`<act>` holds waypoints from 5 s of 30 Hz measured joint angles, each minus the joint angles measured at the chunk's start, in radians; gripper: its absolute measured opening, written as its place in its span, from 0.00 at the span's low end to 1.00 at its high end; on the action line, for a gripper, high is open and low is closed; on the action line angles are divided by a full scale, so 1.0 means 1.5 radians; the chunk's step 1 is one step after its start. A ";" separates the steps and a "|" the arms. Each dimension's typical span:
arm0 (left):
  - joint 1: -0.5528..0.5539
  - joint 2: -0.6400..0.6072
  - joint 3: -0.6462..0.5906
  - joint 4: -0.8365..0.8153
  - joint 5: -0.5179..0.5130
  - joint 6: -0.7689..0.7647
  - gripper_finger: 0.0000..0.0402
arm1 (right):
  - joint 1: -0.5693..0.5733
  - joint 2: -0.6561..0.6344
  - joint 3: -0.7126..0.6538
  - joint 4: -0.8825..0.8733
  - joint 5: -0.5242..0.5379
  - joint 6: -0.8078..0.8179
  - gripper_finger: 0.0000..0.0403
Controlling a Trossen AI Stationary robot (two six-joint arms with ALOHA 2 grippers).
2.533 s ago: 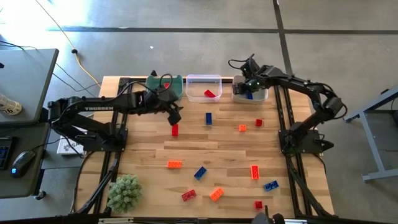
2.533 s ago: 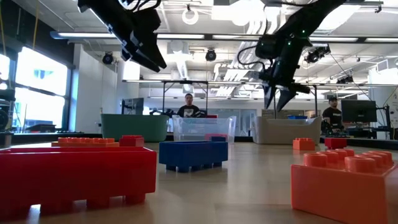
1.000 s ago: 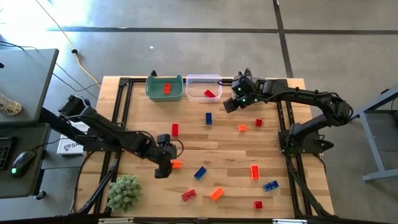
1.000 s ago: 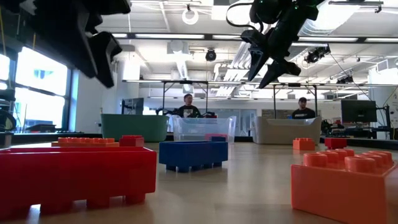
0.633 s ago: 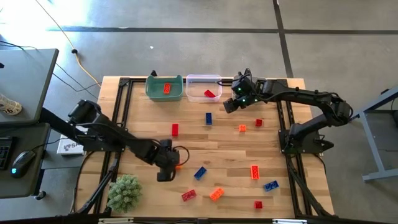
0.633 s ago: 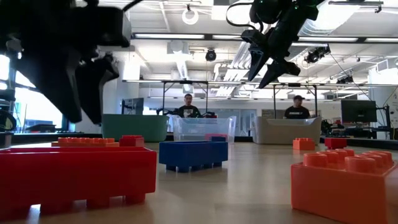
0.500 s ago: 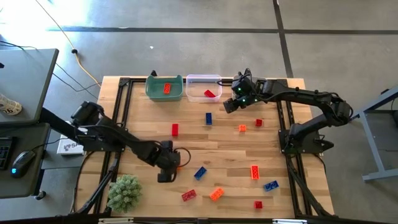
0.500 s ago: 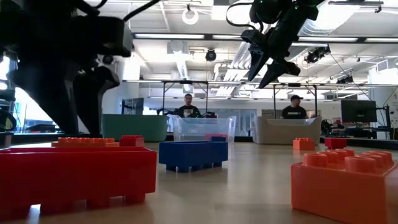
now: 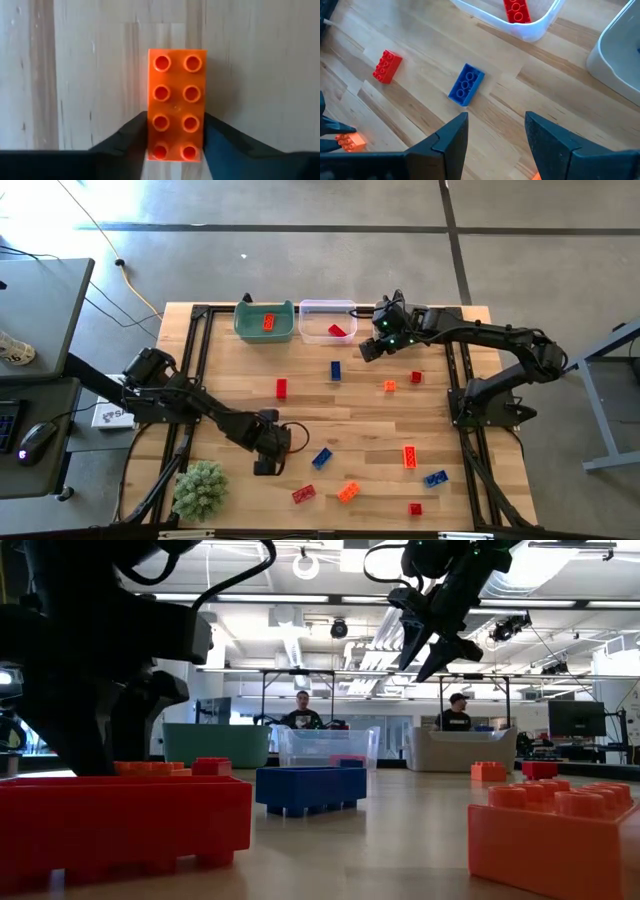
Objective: Sort & place blocks by color
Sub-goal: Put the orange game piece into the green bin, then put the red game piece into the transparent bin
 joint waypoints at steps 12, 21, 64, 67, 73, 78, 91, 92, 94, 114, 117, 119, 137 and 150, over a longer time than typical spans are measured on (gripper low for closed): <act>0.036 -0.025 -0.003 -0.005 0.009 0.026 0.27 | 0.000 0.000 0.000 0.000 0.000 0.000 0.46; 0.154 -0.151 -0.002 -0.034 -0.038 0.116 0.27 | 0.000 0.000 0.000 0.000 -0.001 0.005 0.46; 0.822 -0.193 -0.002 0.039 -0.017 0.294 0.27 | 0.234 0.000 0.000 -0.274 0.170 0.504 0.46; 0.822 -0.181 -0.002 0.055 -0.016 0.294 0.27 | 0.247 0.000 0.000 -0.349 0.195 0.555 0.46; 0.822 -0.161 -0.002 0.077 -0.018 0.315 0.35 | 0.256 0.000 0.000 -0.442 0.220 0.628 0.46; 0.821 -0.159 -0.002 0.083 -0.023 0.346 0.43 | 0.254 0.000 0.000 -0.466 0.240 0.634 0.46; 0.822 -0.159 -0.002 0.098 -0.034 0.380 0.45 | 0.232 0.000 0.000 -0.467 0.256 0.630 0.46; 0.822 -0.159 -0.002 0.098 -0.030 0.380 0.45 | 0.229 0.000 0.000 -0.467 0.256 0.628 0.47; 0.822 -0.159 -0.002 0.098 -0.018 0.380 0.45 | 0.224 0.000 0.000 -0.467 0.255 0.615 0.49; 0.822 -0.223 -0.001 0.097 -0.020 0.363 0.45 | 0.106 0.000 -0.143 -0.295 0.159 0.477 0.53; 0.822 -0.240 -0.001 0.097 -0.020 0.363 0.45 | 0.096 0.000 -0.154 -0.282 0.167 0.476 0.53; 0.822 -0.250 -0.001 0.097 -0.021 0.363 0.45 | 0.088 0.000 -0.160 -0.283 0.175 0.476 0.53; 0.815 -0.306 -0.001 0.112 -0.013 0.362 0.45 | 0.018 0.000 -0.276 -0.126 0.165 0.478 0.53; 0.815 -0.306 -0.001 0.112 -0.011 0.363 0.45 | -0.013 0.000 -0.324 -0.060 0.155 0.476 0.50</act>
